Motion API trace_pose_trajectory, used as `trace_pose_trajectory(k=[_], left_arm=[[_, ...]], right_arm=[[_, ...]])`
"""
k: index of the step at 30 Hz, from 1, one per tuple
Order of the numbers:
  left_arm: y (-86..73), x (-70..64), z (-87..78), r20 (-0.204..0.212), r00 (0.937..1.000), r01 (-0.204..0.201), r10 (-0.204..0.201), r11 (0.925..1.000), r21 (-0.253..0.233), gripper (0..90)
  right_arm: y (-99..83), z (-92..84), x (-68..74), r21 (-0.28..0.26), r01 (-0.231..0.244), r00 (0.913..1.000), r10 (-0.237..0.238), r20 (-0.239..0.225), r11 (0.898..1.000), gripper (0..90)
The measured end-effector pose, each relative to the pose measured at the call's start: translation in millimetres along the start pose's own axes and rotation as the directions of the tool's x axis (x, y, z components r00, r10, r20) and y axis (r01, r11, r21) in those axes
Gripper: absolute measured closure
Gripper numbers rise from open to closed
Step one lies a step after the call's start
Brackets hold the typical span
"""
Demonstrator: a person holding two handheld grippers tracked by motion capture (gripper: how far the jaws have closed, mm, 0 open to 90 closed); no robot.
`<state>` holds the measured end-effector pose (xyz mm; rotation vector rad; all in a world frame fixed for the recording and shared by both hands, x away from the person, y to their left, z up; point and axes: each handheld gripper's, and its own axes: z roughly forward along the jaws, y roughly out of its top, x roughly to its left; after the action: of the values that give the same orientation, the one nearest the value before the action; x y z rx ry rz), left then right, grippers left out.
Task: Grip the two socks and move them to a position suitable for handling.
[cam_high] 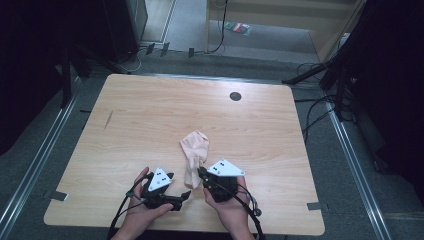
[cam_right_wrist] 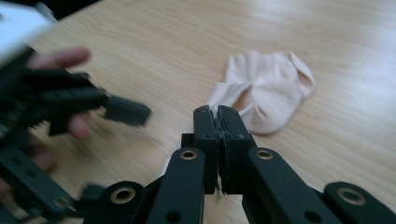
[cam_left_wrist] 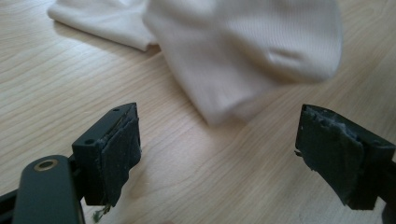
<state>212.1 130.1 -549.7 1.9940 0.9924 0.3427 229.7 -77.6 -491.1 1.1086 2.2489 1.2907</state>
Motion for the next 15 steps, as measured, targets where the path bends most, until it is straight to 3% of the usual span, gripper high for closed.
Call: trace_pose_trajectory(k=[4, 7, 12, 14, 15], left_arm=[[0.2, -4.7, 2.4, -0.015, 0.9995, -0.028, 0.028, 0.9996, 0.009, 14.5], [0.4, -4.9, 2.5, -0.014, 0.9996, -0.023, 0.023, 0.9997, 0.008, 14.5], [0.9, -1.1, 0.5, -0.006, 1.0, -0.004, 0.004, 1.0, 0.002, 16.1], [0.9, -0.9, 0.6, 0.001, 1.0, -0.002, 0.002, 1.0, 0.002, 20.8], [0.9, -0.9, 0.6, 0.001, 1.0, -0.002, 0.002, 1.0, 0.002, 21.4]], right_arm=[[11.2, -5.3, 5.1, -0.027, 0.001, 0.9989, -0.002, -0.047, 1.0, 88.4], [12.2, -4.1, 6.8, -0.019, 0.018, 0.9986, -0.019, -0.048, 1.0, 87.9], [4.0, 1.3, 0.8, 0.029, 0.02, 0.9998, -0.02, -0.003, 0.999, 87.8], [-4.8, 8.3, -6.2, 0.079, 0.022, 0.9991, -0.025, 0.035, 0.997, 86.9], [-4.8, 8.3, -6.2, 0.079, 0.022, 0.9991, -0.025, 0.035, 0.997, 86.9]])
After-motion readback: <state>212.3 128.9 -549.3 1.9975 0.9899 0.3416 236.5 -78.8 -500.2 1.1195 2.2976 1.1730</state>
